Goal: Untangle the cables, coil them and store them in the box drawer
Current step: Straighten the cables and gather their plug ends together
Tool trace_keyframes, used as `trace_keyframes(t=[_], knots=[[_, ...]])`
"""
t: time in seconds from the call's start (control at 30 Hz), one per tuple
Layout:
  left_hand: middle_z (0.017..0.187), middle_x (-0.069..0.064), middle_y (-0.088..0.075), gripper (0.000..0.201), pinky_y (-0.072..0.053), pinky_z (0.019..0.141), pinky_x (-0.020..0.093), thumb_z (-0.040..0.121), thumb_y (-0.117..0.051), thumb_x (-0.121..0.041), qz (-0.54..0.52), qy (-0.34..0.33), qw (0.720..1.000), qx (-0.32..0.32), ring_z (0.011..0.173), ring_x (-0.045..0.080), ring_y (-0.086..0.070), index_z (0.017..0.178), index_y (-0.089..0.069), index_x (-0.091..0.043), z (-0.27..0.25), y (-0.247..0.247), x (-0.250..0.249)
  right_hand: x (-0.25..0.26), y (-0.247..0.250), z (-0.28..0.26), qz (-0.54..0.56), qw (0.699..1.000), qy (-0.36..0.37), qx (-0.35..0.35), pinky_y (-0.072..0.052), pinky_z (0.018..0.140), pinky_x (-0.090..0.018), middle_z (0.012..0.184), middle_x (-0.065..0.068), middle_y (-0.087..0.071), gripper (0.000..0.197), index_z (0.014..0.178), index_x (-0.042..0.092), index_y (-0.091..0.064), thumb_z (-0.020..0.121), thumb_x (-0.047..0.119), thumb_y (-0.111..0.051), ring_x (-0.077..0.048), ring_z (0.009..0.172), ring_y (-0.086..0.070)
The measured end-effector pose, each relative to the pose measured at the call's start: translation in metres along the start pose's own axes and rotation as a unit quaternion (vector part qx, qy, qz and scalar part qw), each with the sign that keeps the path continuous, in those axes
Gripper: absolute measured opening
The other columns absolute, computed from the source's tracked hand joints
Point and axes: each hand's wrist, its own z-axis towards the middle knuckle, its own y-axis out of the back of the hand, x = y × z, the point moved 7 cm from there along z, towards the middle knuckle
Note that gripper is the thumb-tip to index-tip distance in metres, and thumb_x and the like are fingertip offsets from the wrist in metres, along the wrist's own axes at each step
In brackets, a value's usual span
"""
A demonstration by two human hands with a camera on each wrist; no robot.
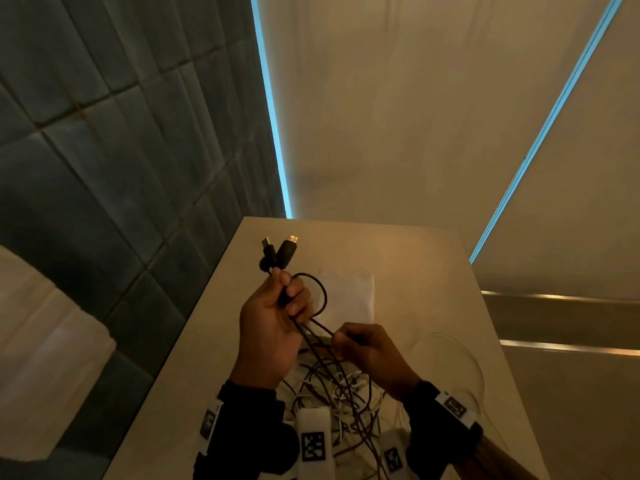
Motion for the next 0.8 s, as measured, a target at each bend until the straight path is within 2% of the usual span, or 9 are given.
trace_keyframes(t=[0.1,0.23,0.33,0.4,0.43,0.53,0.57,0.7,0.8], knots=[[0.06,-0.005,-0.035,0.027,-0.026,0.041,0.019,0.097,-0.04,-0.026,0.018,-0.024,1.0,-0.009,0.043,0.005,-0.026,0.073,-0.046,-0.014,0.0,0.006,-0.005,-0.035,0.005,-0.002,-0.025,0.999,-0.012,-0.022,-0.035,0.054,-0.012,0.058,0.012,-0.047,0.026,0.071,0.005,-0.058,0.096,0.012,-0.054,0.002,0.054,-0.042],[0.059,-0.004,-0.036,0.028,-0.024,0.036,0.018,0.098,-0.038,-0.026,0.058,-0.033,0.998,-0.009,0.038,0.004,-0.026,0.075,-0.046,-0.012,-0.001,0.01,-0.006,-0.074,0.008,-0.006,-0.043,0.997,-0.041,-0.043,-0.033,0.052,-0.014,0.057,0.01,-0.045,0.029,0.07,0.008,-0.057,0.092,0.027,-0.055,0.001,0.051,-0.04],[0.058,-0.004,-0.035,0.03,-0.025,0.037,0.018,0.1,-0.035,-0.024,0.065,-0.041,0.997,-0.008,0.038,0.005,-0.024,0.075,-0.047,-0.011,-0.003,0.011,-0.009,-0.082,0.007,-0.007,-0.045,0.996,-0.059,-0.044,-0.03,0.048,-0.01,0.051,0.012,-0.042,0.032,0.068,0.004,-0.054,0.097,0.015,-0.053,0.003,0.045,-0.037],[0.056,-0.005,-0.034,0.03,-0.025,0.038,0.018,0.1,-0.035,-0.025,0.064,-0.037,0.997,-0.005,0.039,0.005,-0.024,0.075,-0.047,-0.012,-0.002,0.013,-0.014,-0.09,0.01,-0.009,-0.05,0.995,-0.069,-0.044,-0.031,0.048,-0.009,0.047,0.013,-0.045,0.034,0.065,0.01,-0.053,0.098,0.006,-0.049,0.004,0.044,-0.038],[0.055,-0.006,-0.033,0.03,-0.025,0.039,0.018,0.1,-0.035,-0.025,0.066,-0.031,0.997,-0.005,0.04,0.005,-0.025,0.075,-0.047,-0.012,-0.002,0.014,-0.016,-0.094,0.012,-0.01,-0.048,0.995,-0.07,-0.045,-0.032,0.049,-0.009,0.047,0.013,-0.047,0.035,0.065,0.015,-0.057,0.099,0.009,-0.049,0.004,0.045,-0.039],[0.056,-0.005,-0.036,0.031,-0.027,0.041,0.02,0.102,-0.034,-0.025,0.085,0.015,0.996,-0.008,0.043,0.007,-0.029,0.076,-0.046,-0.013,-0.001,0.022,-0.014,-0.1,0.019,-0.013,-0.078,0.991,-0.085,-0.069,-0.034,0.051,-0.014,0.053,0.011,-0.05,0.037,0.066,0.025,-0.061,0.088,0.053,-0.056,0.001,0.05,-0.042],[0.058,-0.004,-0.04,0.03,-0.028,0.043,0.021,0.102,-0.034,-0.025,0.1,0.036,0.994,-0.009,0.046,0.008,-0.032,0.077,-0.046,-0.013,-0.002,0.024,-0.01,-0.098,0.023,-0.011,-0.095,0.988,-0.089,-0.082,-0.035,0.05,-0.015,0.054,0.011,-0.049,0.04,0.066,0.023,-0.06,0.085,0.058,-0.055,-0.001,0.05,-0.042],[0.073,0.007,-0.055,0.031,-0.029,0.053,0.026,0.102,-0.033,-0.026,0.151,0.086,0.984,-0.037,0.054,0.014,-0.042,0.077,-0.045,-0.012,-0.002,0.032,0.006,-0.049,0.034,0.003,-0.017,0.985,-0.077,-0.154,-0.031,0.041,-0.022,0.056,0.001,-0.041,0.028,0.075,0.004,-0.058,0.099,0.017,-0.049,-0.01,0.045,-0.035],[0.079,0.011,-0.065,0.032,-0.032,0.054,0.026,0.103,-0.033,-0.025,0.193,0.099,0.974,-0.07,0.06,0.016,-0.046,0.077,-0.045,-0.013,0.0,0.037,0.012,0.007,0.023,0.012,0.022,0.991,0.0,-0.131,-0.029,0.044,-0.023,0.056,0.002,-0.042,0.021,0.083,-0.002,-0.058,0.097,0.012,-0.051,-0.01,0.046,-0.033]])
